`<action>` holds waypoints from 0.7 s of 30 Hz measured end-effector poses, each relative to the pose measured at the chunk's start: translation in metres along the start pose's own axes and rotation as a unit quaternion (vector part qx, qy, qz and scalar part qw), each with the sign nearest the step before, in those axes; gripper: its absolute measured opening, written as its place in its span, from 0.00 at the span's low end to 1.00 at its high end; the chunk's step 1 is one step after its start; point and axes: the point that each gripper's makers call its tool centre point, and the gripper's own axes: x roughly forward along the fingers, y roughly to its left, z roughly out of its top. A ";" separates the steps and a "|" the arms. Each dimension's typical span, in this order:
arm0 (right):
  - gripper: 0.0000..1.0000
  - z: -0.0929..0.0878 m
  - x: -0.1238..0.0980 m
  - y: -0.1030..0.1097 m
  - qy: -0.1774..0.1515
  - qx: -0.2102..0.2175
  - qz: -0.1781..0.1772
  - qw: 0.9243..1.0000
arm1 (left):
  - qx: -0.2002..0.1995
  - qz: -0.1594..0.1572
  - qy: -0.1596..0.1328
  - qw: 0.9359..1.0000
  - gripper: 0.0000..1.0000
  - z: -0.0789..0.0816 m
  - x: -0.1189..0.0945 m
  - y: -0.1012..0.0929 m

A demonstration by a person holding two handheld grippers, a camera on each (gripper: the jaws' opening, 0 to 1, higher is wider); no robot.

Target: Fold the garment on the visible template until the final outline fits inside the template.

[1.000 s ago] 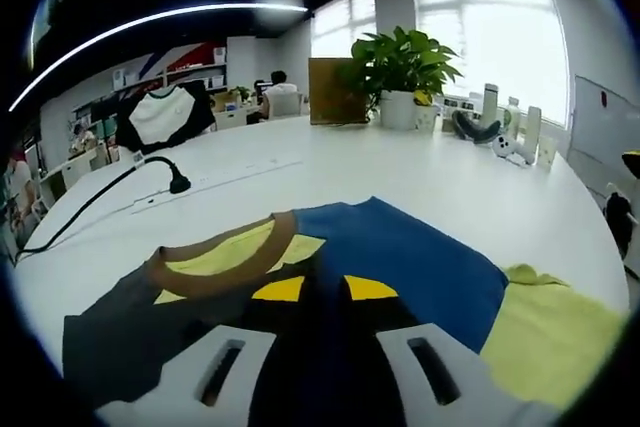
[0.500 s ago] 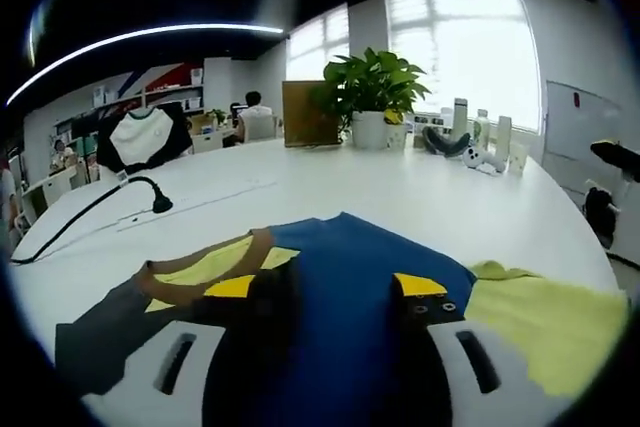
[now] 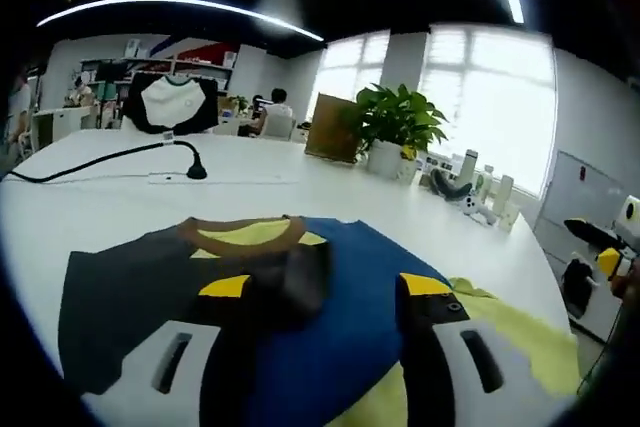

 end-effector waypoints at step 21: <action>0.87 -0.005 -0.006 -0.010 0.003 0.007 -0.012 1.000 | 0.102 0.060 0.039 0.992 0.04 -0.013 0.001 -0.005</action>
